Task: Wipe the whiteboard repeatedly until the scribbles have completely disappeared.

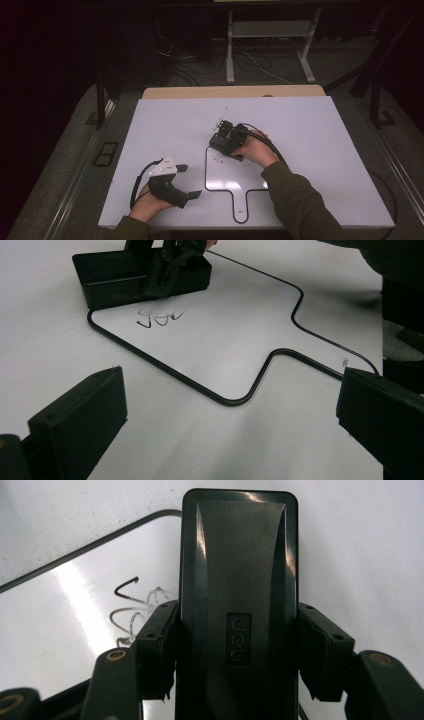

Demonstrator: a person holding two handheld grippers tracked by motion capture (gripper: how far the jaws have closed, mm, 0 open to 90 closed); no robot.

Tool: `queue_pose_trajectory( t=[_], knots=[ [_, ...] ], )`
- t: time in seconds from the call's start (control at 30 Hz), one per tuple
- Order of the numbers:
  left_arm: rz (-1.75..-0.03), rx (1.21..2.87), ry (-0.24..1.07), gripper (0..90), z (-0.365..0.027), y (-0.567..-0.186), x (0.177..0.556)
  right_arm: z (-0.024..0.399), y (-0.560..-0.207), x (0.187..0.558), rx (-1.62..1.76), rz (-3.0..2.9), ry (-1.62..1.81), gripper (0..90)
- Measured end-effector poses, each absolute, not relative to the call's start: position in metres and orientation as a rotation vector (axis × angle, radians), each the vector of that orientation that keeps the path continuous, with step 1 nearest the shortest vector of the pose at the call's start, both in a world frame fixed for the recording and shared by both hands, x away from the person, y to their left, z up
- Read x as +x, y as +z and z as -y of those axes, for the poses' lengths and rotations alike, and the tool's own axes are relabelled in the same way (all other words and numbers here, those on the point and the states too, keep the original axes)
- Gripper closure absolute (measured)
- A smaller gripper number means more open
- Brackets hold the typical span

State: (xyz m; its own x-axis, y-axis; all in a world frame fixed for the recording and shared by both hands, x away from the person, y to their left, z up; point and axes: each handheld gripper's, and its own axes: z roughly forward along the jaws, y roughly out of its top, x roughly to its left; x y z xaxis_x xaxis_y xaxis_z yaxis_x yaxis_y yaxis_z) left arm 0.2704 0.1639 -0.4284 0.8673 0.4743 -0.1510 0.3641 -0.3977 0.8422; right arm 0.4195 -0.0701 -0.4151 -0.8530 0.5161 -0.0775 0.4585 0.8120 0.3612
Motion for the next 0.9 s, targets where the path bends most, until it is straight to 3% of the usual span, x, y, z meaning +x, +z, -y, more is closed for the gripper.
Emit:
queue_pose_trajectory(
  t=[0.4,0.77,0.9],
  knots=[
    [-0.608,2.034,0.140,0.0,-0.163,-0.428,0.270,0.049,-0.415,0.387,0.606,-2.909,0.536,38.7],
    [-0.610,2.029,0.138,0.0,-0.163,-0.428,0.270,0.050,-0.415,0.417,0.722,-2.844,0.500,38.8],
    [-0.611,2.031,0.135,0.0,-0.163,-0.428,0.270,0.047,-0.415,0.410,0.688,-2.878,0.515,38.8]
  ],
)
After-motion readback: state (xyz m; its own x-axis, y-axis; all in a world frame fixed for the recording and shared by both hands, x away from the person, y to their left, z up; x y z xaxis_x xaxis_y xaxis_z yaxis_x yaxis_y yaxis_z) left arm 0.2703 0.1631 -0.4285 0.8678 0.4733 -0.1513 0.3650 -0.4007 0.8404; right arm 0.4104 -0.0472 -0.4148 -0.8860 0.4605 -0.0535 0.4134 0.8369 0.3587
